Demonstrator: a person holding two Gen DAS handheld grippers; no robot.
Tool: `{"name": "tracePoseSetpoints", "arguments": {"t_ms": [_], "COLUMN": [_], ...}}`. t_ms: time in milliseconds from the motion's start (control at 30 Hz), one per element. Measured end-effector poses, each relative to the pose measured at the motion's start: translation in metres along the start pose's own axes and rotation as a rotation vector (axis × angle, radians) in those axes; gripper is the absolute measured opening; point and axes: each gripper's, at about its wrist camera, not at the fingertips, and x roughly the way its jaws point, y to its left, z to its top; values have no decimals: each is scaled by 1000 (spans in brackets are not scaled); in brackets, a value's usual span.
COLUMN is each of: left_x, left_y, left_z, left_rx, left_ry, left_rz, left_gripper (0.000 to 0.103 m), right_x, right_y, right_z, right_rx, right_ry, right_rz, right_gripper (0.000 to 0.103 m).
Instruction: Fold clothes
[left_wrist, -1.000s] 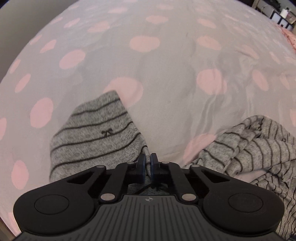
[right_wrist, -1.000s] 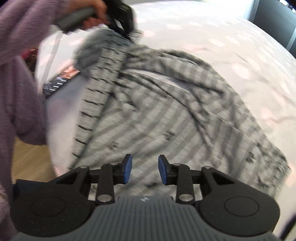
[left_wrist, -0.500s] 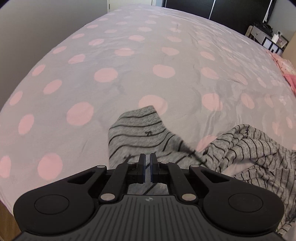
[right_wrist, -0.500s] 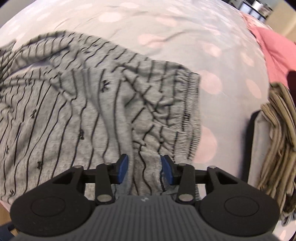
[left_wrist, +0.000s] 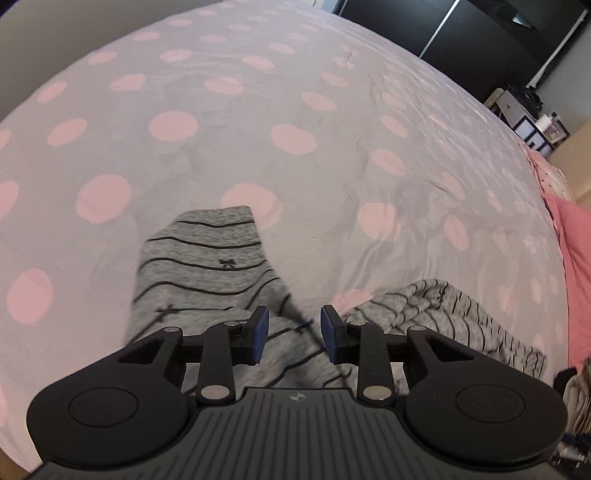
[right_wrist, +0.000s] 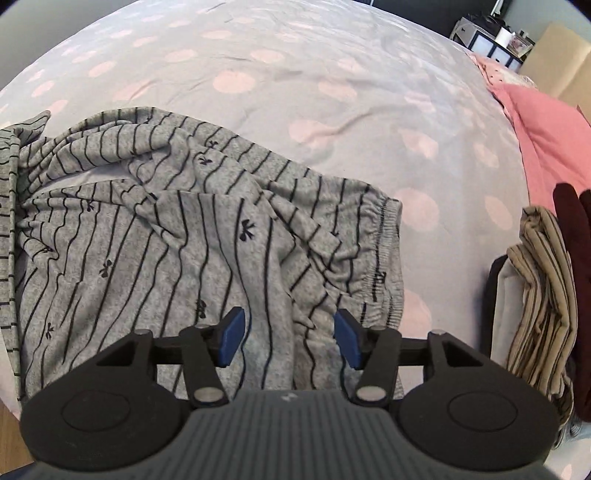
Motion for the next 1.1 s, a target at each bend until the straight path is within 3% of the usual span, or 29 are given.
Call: {"name": "tracePoseSetpoints", "arguments": {"t_ms": [100, 267, 367, 533, 767, 933, 1100], "left_x": [23, 61, 67, 37, -46, -98, -107], "left_y": [-8, -10, -7, -11, 12, 59, 131], "left_z": [7, 10, 10, 7, -21, -55, -99], "left_rx": [-20, -14, -26, 7, 41, 17, -84], "left_ry": [35, 118, 115, 19, -83, -90, 9], "left_rz": [31, 158, 170, 124, 78, 152, 295], "left_gripper": [28, 26, 8, 1, 1, 1, 1], "right_x": [0, 1, 6, 13, 27, 21, 11], "right_y": [-4, -21, -32, -42, -58, -63, -51], "right_z": [3, 1, -1, -4, -15, -11, -1], "right_rx": [6, 39, 59, 57, 92, 134, 126], "right_ry": [-1, -1, 5, 22, 76, 58, 14], "right_rz": [1, -2, 3, -12, -59, -53, -30], "right_gripper": [60, 60, 60, 60, 60, 61, 62]}}
